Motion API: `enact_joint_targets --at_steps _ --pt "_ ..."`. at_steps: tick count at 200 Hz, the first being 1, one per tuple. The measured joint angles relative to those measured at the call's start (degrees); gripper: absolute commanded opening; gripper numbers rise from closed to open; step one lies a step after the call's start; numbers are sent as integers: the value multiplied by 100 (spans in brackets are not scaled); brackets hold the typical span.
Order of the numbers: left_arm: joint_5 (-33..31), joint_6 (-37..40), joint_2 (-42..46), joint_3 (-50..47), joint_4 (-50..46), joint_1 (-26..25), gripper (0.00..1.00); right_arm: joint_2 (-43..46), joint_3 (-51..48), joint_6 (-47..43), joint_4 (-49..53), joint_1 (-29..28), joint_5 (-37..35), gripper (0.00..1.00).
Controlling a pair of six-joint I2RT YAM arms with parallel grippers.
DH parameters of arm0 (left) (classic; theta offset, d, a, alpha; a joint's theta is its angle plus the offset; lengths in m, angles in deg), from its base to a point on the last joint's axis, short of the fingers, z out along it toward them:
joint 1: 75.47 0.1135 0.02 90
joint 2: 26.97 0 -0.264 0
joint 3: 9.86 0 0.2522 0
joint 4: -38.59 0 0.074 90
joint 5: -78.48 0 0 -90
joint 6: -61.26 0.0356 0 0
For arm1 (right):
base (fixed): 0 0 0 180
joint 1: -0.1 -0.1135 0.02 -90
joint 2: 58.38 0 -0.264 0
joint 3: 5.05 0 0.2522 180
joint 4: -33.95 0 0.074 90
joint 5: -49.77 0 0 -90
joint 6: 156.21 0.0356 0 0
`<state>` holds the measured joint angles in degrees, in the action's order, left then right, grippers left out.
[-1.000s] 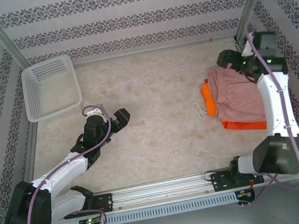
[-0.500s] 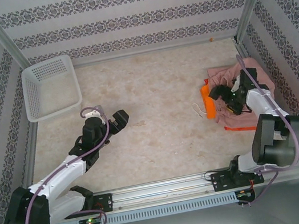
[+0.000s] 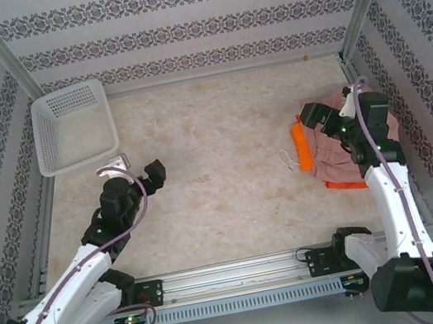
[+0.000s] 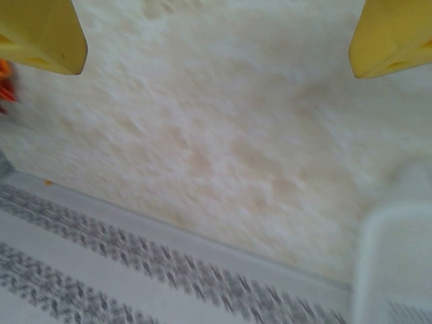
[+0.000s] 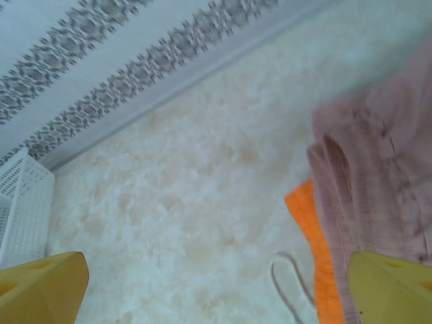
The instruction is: Fold and stack the shorts
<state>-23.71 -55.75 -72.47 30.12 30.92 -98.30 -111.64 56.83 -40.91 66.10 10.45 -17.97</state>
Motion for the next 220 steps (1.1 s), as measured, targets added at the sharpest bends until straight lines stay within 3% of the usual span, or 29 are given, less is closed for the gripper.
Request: enact_joint_targets --at_steps 40,99,165,220 --pt "-748 1193 125 -575 678 647 100 0 -1436 -793 -1366 -168 -651 98" --pt "-754 1679 -990 -1462 2199 1631 100 -1287 -2400 -1803 -3298 -527 -1447 98" --pt "-424 1950 -2765 -1508 4100 1886 100 -2055 -2747 -2192 -5276 -643 -1707 98" --pt "-50 2124 -3095 -1300 4529 2116 100 -3237 -2804 -2214 -6826 -669 -1685 98"
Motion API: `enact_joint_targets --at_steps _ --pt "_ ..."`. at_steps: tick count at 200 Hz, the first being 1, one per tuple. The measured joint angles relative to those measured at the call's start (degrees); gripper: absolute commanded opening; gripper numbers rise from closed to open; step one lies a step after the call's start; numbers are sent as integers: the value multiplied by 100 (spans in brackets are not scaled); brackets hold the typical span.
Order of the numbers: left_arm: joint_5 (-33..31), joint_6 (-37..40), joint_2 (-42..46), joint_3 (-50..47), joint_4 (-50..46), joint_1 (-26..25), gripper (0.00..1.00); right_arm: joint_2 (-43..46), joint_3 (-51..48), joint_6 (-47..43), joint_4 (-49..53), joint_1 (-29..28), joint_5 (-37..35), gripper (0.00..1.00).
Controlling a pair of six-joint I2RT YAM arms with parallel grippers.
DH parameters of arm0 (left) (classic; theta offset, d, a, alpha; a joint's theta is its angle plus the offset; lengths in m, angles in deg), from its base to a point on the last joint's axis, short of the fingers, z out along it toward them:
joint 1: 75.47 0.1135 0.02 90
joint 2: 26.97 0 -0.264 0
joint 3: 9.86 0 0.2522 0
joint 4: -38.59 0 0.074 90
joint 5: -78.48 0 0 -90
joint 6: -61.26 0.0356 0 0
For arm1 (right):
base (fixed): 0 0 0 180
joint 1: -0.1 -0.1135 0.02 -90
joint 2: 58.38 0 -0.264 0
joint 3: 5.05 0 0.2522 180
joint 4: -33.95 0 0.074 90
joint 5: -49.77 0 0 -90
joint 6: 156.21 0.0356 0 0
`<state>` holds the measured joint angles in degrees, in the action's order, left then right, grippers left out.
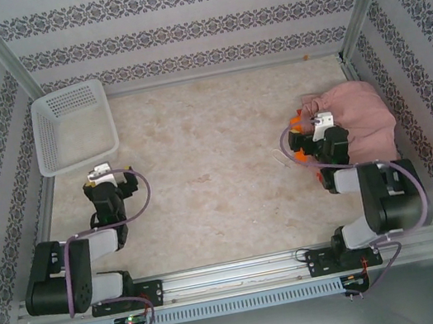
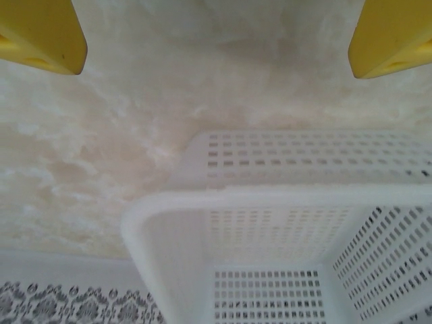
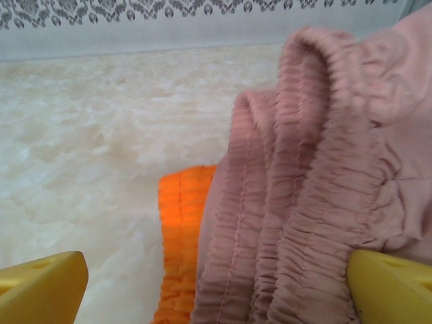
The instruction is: Fold and stack the shorts
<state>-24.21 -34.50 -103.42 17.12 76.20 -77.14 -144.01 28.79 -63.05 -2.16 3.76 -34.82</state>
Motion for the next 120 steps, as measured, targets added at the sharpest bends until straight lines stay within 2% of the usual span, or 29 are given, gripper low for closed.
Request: enact_joint_targets --at_steps 35,67,93,120 --pt "278 111 -1040 -74 1174 105 100 -59 35 -35 -127 -46 31 98" --pt "420 151 -1585 -136 1679 105 100 -59 46 -39 -140 -55 68 98" --pt "494 151 -1554 -35 1631 129 100 -59 61 -42 -138 -55 68 98" --pt "634 181 -1543 564 1016 175 100 -59 70 -44 -136 -57 70 98"
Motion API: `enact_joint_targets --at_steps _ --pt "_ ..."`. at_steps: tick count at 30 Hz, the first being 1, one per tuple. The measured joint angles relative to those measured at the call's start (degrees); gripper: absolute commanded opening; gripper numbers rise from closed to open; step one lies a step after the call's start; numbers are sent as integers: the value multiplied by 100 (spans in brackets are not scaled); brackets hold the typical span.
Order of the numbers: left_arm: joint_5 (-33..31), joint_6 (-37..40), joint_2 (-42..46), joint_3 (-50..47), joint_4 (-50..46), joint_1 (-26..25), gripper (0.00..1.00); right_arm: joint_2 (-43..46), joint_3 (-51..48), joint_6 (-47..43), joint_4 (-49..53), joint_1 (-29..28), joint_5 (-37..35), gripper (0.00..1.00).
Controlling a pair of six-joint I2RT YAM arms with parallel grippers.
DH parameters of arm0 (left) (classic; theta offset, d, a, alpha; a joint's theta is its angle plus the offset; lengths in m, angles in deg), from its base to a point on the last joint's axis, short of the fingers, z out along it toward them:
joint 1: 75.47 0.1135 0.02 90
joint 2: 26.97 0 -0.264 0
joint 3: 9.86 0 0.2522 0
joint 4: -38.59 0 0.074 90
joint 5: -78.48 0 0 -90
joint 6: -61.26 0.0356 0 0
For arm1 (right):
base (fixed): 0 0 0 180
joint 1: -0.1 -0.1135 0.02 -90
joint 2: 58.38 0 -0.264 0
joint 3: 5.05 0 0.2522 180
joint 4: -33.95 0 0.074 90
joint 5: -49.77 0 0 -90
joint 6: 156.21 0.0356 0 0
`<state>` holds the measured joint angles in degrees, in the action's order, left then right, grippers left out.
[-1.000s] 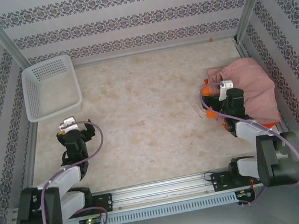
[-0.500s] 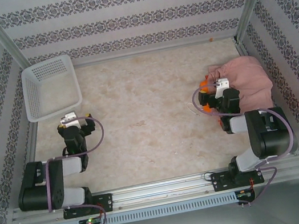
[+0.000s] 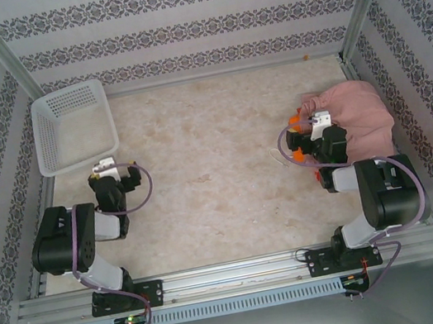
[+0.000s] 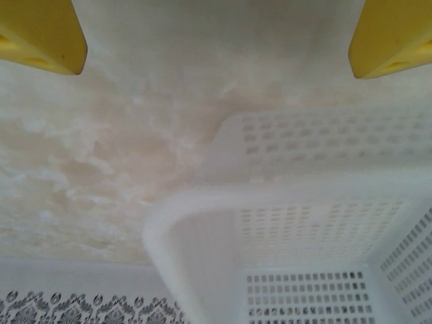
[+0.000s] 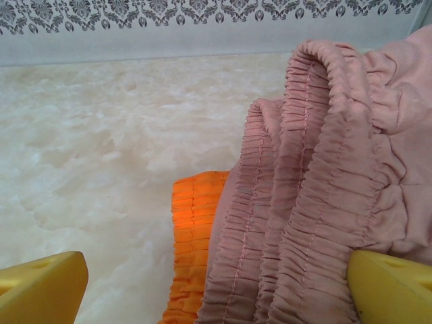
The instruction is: Fold and stack the shorts
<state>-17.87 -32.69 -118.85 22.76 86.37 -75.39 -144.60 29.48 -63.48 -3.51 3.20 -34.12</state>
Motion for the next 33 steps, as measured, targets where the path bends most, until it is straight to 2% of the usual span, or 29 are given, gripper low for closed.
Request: enact_joint_targets --at_steps 8,22,33 --pt "129 59 33 149 -278 0 100 0 24 -46 7 -214 -197 98" --pt "595 227 33 256 -715 0 100 0 24 -120 17 -214 -227 97" --pt "686 251 33 280 -817 0 100 0 24 -122 17 -214 -227 98"
